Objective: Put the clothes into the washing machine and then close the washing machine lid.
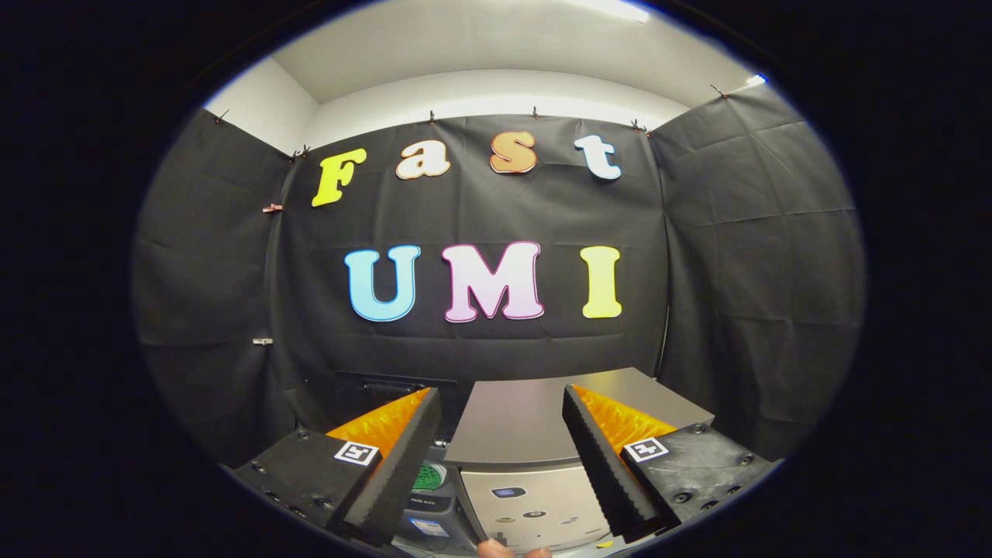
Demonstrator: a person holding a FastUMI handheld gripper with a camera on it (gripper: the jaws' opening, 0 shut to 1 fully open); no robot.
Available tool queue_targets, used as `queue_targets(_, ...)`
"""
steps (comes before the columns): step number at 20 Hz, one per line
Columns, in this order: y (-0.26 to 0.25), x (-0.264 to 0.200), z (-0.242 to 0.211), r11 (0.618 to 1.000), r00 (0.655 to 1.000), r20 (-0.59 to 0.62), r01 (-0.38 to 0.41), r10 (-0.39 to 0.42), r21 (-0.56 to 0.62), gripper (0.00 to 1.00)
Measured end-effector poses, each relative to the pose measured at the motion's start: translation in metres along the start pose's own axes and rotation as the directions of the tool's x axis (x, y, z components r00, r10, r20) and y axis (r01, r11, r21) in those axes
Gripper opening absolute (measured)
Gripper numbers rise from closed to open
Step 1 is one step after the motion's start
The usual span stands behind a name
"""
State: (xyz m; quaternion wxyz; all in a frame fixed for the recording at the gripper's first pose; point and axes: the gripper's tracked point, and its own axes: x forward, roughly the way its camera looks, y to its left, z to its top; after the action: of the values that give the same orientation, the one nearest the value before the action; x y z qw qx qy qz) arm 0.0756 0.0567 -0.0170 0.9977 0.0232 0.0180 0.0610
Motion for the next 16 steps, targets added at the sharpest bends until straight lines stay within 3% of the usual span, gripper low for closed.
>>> queue_targets(10,0.002,0.005,-0.005,1.0,1.0,-0.003,0.01,-0.01,0.0,0.99)
queue_targets(11,0.012,0.009,-0.001,1.0,1.0,0.002,-0.016,0.016,0.015,0.99)
queue_targets(13,0.046,0.039,0.01,0.998,0.999,0.012,-0.054,0.053,0.037,0.99)
queue_targets(16,0.126,0.145,0.001,0.99,0.99,-0.009,-0.137,0.137,0.015,0.98)
